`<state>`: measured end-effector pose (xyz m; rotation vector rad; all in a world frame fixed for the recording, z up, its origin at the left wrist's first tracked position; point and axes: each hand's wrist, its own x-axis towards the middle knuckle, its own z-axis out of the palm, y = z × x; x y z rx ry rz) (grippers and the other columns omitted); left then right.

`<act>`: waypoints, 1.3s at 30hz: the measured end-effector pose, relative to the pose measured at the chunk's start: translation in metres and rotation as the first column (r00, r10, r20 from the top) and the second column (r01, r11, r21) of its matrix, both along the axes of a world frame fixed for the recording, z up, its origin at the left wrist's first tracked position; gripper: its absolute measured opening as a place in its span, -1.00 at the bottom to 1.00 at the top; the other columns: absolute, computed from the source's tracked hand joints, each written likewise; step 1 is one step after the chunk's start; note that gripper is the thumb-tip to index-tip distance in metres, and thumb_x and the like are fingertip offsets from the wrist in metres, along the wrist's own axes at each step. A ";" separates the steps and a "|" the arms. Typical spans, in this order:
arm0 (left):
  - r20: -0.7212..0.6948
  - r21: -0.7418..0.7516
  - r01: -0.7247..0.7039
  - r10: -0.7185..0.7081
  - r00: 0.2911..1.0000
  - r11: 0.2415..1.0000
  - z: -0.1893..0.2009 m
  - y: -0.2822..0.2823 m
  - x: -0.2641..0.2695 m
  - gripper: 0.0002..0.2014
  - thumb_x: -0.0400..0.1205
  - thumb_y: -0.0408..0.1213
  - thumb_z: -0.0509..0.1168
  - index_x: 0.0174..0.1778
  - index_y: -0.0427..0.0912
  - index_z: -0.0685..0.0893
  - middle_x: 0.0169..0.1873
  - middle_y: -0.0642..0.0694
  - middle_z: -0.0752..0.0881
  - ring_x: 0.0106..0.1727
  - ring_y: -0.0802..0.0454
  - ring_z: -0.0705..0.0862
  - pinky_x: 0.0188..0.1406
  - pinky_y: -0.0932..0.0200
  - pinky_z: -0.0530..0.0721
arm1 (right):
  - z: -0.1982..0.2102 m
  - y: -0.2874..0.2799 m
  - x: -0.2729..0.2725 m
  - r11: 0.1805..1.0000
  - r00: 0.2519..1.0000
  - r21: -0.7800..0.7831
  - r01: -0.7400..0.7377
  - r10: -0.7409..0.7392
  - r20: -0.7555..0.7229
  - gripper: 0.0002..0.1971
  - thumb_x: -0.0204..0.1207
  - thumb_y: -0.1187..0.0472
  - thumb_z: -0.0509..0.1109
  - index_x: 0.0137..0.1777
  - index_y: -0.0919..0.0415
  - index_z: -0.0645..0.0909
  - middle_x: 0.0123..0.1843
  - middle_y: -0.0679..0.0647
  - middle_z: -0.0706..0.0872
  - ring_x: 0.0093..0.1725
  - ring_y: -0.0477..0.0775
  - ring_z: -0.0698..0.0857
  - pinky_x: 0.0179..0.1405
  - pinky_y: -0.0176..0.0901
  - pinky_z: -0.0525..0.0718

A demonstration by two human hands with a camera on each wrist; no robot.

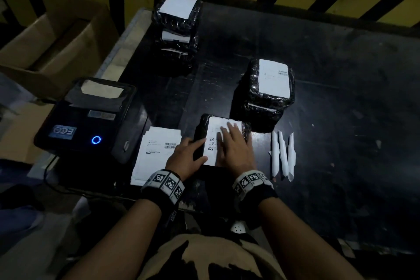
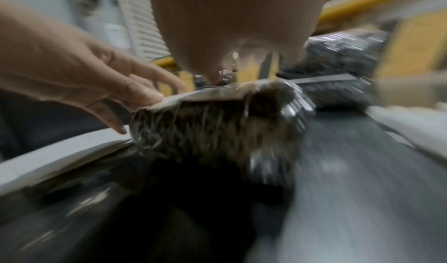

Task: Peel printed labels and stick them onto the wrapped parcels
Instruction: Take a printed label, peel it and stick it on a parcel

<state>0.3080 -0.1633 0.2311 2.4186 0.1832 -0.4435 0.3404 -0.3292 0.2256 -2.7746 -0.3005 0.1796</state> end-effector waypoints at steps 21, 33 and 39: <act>-0.005 0.222 0.051 -0.052 0.999 0.974 0.020 -0.020 0.009 -0.46 0.58 -0.13 0.28 0.51 0.09 0.40 0.60 -0.12 0.13 0.56 -0.16 0.20 0.45 -0.11 0.39 | -0.010 -0.028 0.019 0.985 0.983 -0.091 0.148 -0.157 -0.098 -0.45 0.72 -0.15 -0.15 0.70 -0.10 0.05 0.75 -0.06 -0.09 0.72 -0.01 -0.14 0.65 0.24 -0.27; -0.131 0.399 0.407 -0.389 0.912 0.822 0.012 -0.065 0.056 -0.47 0.77 -0.09 -0.09 0.69 0.03 -0.04 0.69 0.09 -0.19 0.69 0.13 -0.12 0.61 -0.32 -0.04 | -0.028 -0.039 0.025 0.978 0.979 0.132 0.159 -0.139 -0.147 -0.48 0.73 -0.12 -0.05 0.68 -0.10 0.15 0.75 -0.05 -0.05 0.72 0.00 -0.09 0.67 0.15 -0.10; -0.172 0.403 0.354 -0.310 0.935 0.844 0.012 -0.046 0.065 -0.48 0.79 -0.14 -0.18 0.69 0.01 -0.11 0.68 0.17 -0.21 0.68 0.23 -0.18 0.61 -0.37 -0.10 | -0.031 -0.039 0.026 0.976 0.980 0.146 0.164 -0.144 -0.138 -0.49 0.73 -0.12 -0.05 0.67 -0.13 0.16 0.75 -0.07 -0.03 0.72 0.00 -0.08 0.67 0.20 -0.10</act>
